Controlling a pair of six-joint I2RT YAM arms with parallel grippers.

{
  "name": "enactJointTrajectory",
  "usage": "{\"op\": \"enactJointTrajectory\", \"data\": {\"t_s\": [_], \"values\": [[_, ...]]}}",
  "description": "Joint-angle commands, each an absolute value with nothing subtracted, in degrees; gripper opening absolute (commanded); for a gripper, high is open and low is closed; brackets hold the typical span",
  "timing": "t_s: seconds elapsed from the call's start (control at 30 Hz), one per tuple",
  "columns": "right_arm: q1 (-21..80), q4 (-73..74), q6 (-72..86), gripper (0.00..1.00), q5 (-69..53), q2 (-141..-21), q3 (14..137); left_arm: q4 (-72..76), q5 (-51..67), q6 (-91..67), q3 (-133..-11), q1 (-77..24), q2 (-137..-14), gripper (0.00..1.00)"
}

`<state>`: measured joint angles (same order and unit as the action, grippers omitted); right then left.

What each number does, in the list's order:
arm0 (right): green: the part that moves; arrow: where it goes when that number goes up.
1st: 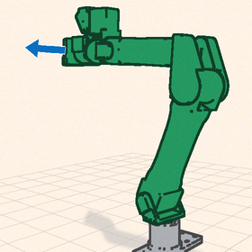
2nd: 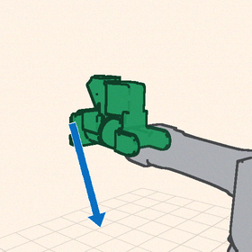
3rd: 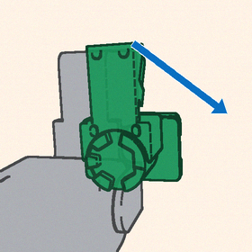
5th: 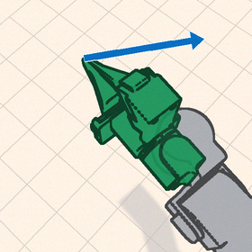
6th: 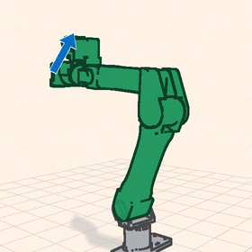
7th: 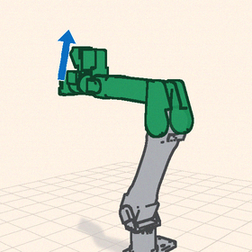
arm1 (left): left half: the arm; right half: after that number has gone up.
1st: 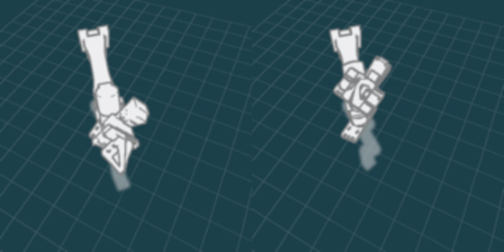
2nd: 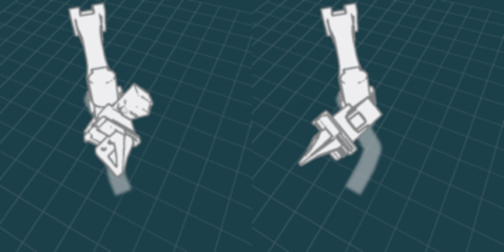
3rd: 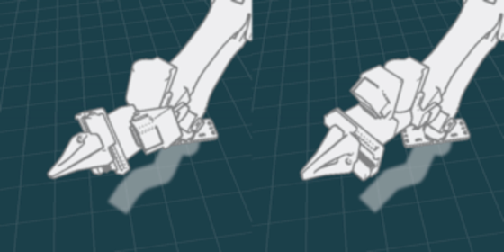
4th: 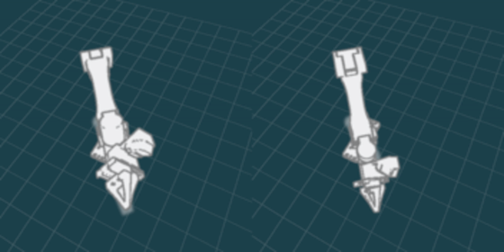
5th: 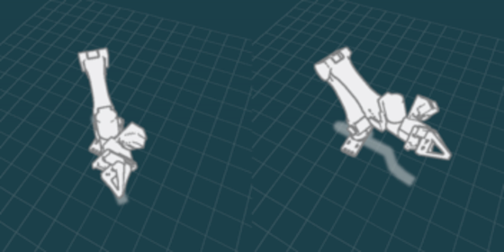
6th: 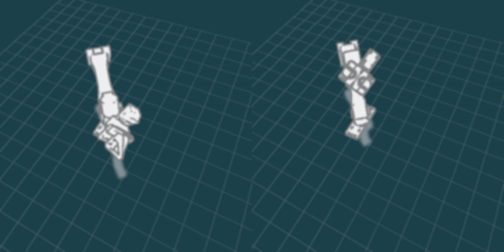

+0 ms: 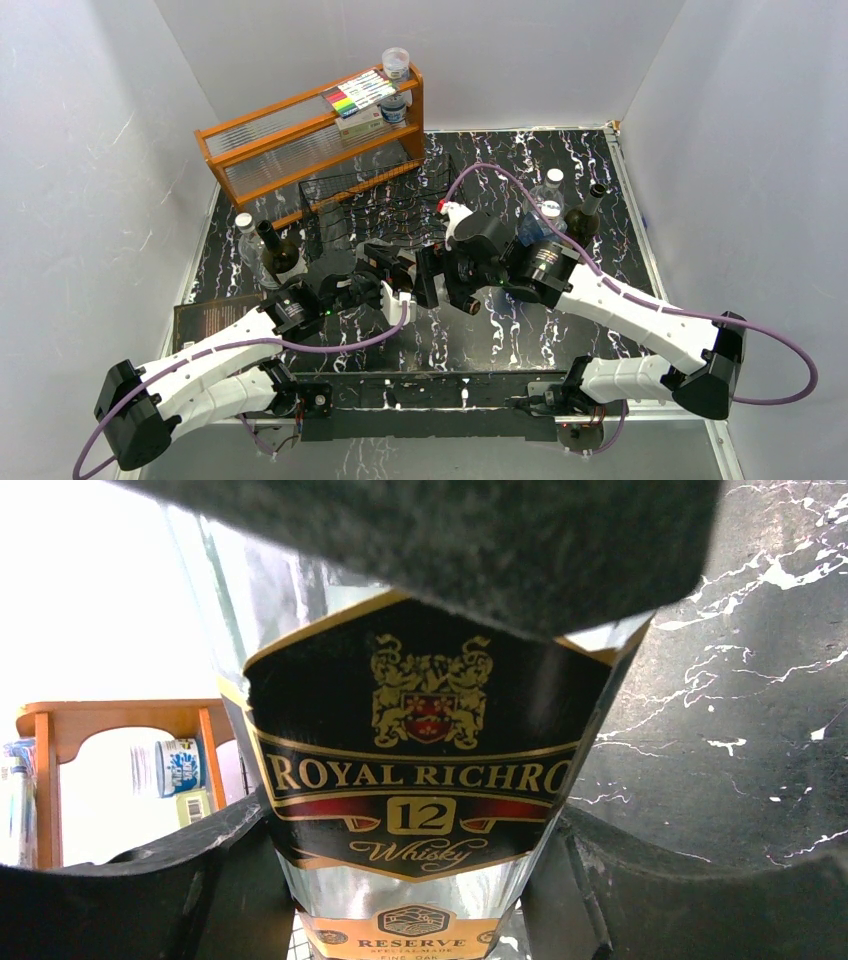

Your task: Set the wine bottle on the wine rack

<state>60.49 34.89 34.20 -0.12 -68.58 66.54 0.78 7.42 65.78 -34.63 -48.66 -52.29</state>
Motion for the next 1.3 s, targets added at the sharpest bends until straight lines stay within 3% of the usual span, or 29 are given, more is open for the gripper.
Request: {"op": "enactJointTrajectory", "data": {"t_s": [0.0, 0.07, 0.33, 0.4, 0.53, 0.63, 0.73, 0.93, 1.0, 1.27], "values": [[60.8, 33.85, 33.35, 0.98, -0.26, -67.53, 68.26, 9.62, 6.58, 64.65, -36.66, -47.99, -50.79, 0.02], [60.82, 34.66, 32.99, 0.95, -0.46, -68.18, 68.51, 9.63, 6.32, 65.04, -36.89, -47.94, -51.05, 0.02], [60.81, 34.35, 31.55, 0.66, -2.26, -70.61, 68.37, 12.08, 7.26, 63.51, -38.11, -47.94, -51.73, 0.01], [60.81, 33.56, 31.63, 0.55, -1.99, -70.83, 68.08, 12.05, 6.99, 63.05, -38.44, -47.99, -51.94, 0.01], [60.82, 32.62, 31.97, 0.24, 0.72, -70.29, 66.98, 12.29, 6.7, 60.9, -38.23, -47.94, -51.46, 0.03], [60.82, 31.06, 31.99, 0.0, 3.59, -68.77, 65.81, 11.46, 5.77, 58.21, -38.5, -47.99, -51.56, 0.23], [60.81, 28.11, 30.99, 0.0, 6.13, -66.41, 64.11, 9.14, 3.95, 56.03, -38.6, -48.03, -52.69, 0.43], [60.82, 25.49, 28.57, 0.0, 8.46, -63.53, 62.52, 3.36, 3.72, 51.72, -38.83, -47.97, -55.84, 0.72], [60.82, 25.59, 28.11, 0.0, 8.91, -62.81, 62.06, 3.06, 3.19, 50.96, -38.85, -47.99, -56.35, 0.96], [60.82, 25.96, 27.95, 0.0, 9.95, -57.24, 56.69, -0.96, 2.41, 40.16, -41.46, -47.93, -52.08, 0.98]]}}
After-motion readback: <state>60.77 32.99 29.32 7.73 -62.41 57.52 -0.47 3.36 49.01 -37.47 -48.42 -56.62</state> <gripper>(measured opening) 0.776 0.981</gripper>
